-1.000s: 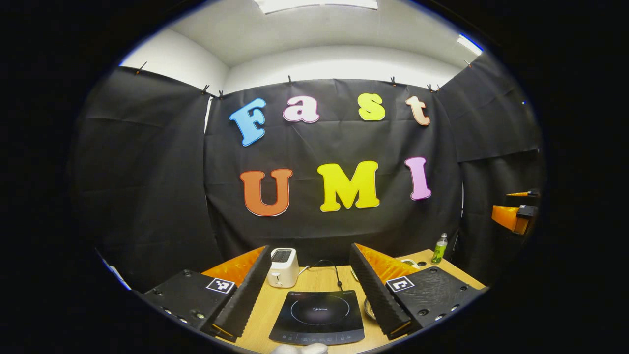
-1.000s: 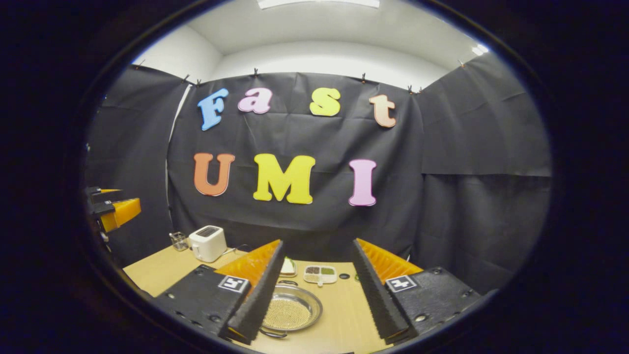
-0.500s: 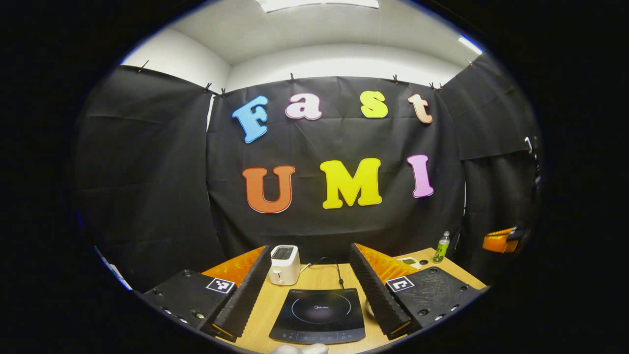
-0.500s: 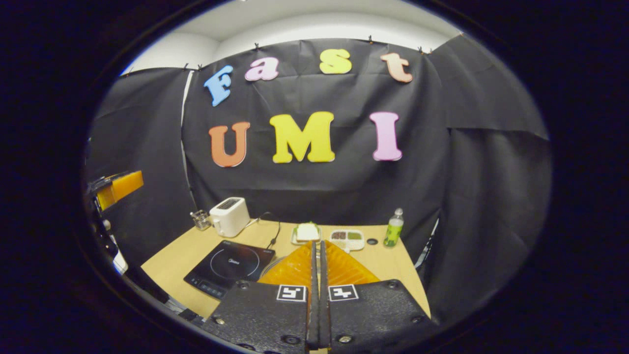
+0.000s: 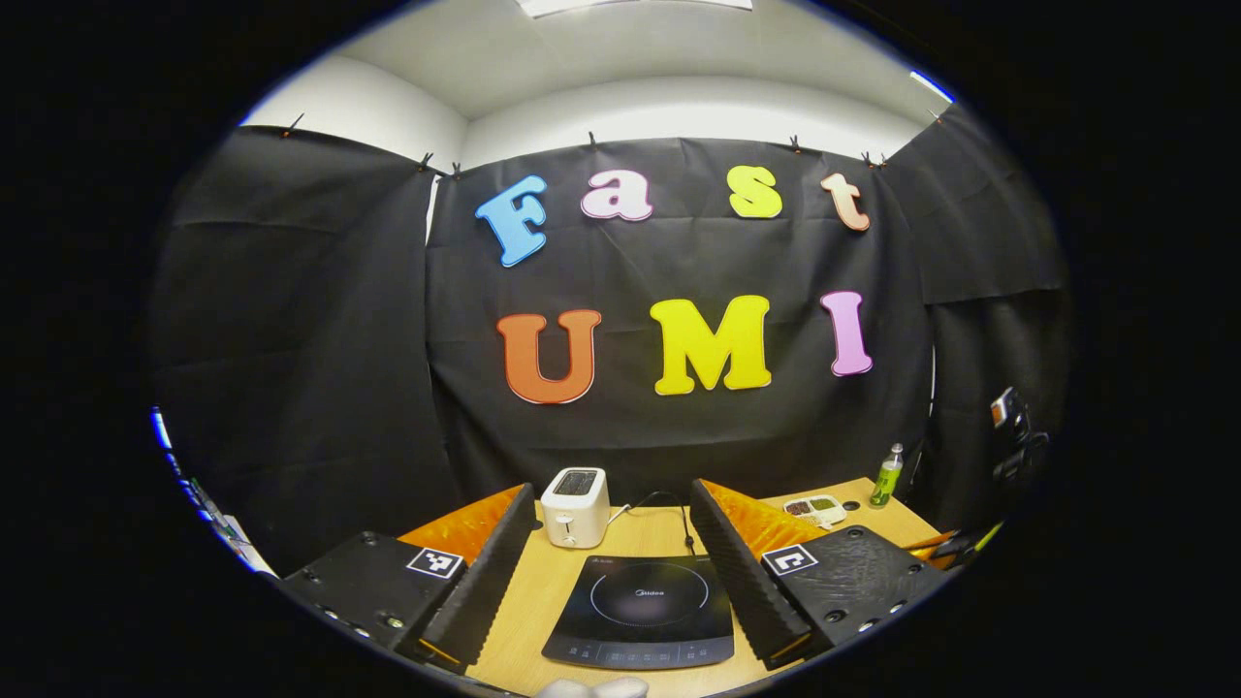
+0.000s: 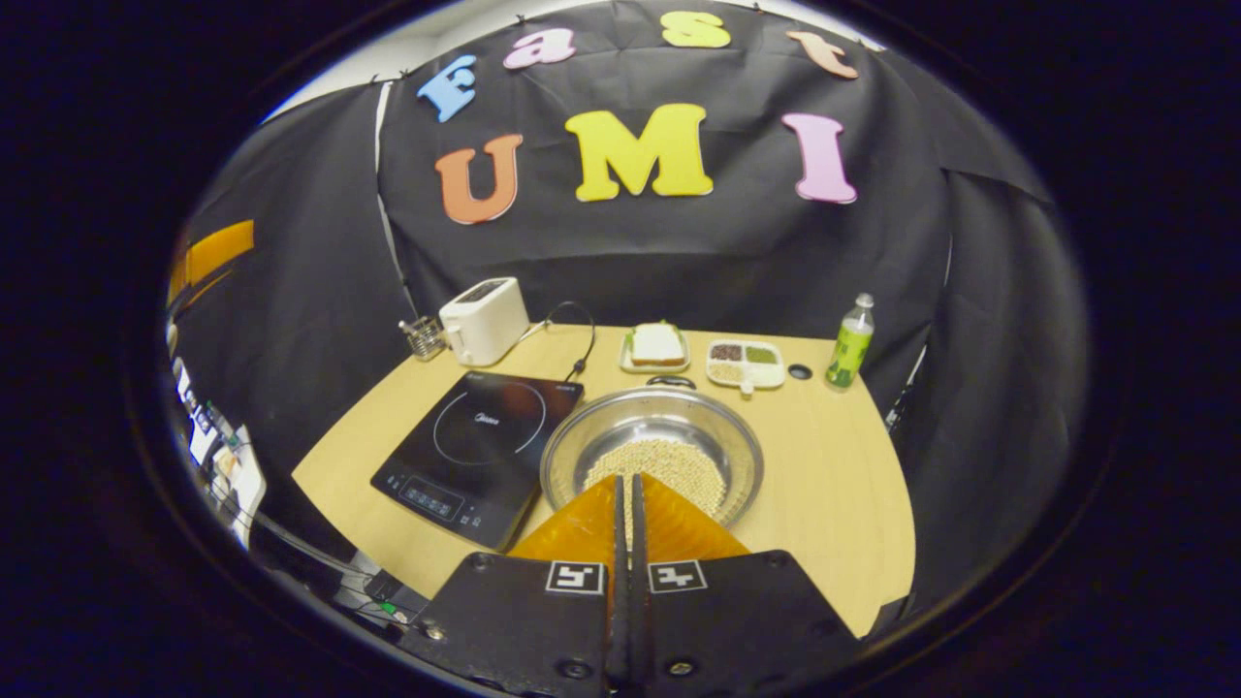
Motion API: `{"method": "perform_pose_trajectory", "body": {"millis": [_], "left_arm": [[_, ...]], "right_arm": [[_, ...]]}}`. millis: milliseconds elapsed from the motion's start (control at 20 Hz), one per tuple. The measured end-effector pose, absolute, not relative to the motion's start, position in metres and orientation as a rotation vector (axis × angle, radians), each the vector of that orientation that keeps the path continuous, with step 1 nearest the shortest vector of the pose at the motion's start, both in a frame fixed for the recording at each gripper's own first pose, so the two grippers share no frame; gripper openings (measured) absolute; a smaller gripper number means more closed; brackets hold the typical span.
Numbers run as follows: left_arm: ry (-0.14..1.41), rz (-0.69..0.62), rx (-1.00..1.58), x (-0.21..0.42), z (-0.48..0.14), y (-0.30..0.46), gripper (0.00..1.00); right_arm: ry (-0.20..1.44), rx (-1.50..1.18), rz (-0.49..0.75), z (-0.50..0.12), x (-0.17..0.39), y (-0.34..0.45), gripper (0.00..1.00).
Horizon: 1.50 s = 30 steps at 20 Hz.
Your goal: First push the handle of the pot to place it horizontally, then grasp the pot with both hands and set it on the induction cooktop.
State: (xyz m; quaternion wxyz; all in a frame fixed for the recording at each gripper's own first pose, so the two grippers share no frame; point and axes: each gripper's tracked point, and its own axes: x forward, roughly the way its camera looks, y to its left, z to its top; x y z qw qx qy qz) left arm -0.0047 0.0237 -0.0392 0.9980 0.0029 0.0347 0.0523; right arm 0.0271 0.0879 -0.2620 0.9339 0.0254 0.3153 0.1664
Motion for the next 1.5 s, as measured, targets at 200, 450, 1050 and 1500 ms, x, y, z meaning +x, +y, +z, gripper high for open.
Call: {"method": "perform_pose_trajectory", "body": {"millis": [200, 450, 1050, 1500], "left_arm": [[0.081, 0.129, 0.005, -0.006, -0.045, 0.032, 0.96], [0.109, 0.156, -0.002, -0.008, -0.055, 0.044, 0.96], [0.139, 0.186, -0.003, -0.006, -0.067, 0.059, 0.96], [0.154, 0.189, -0.011, -0.003, -0.075, 0.06, 0.96]], "right_arm": [[0.727, 0.008, 0.403, -0.307, 0.022, 0.118, 0.04], [0.844, 0.008, 0.446, -0.359, 0.01, 0.14, 0.04], [0.984, 0.0, 0.462, -0.417, 0.013, 0.165, 0.04], [1.003, -0.022, 0.439, -0.423, 0.005, 0.14, 0.0]]}}
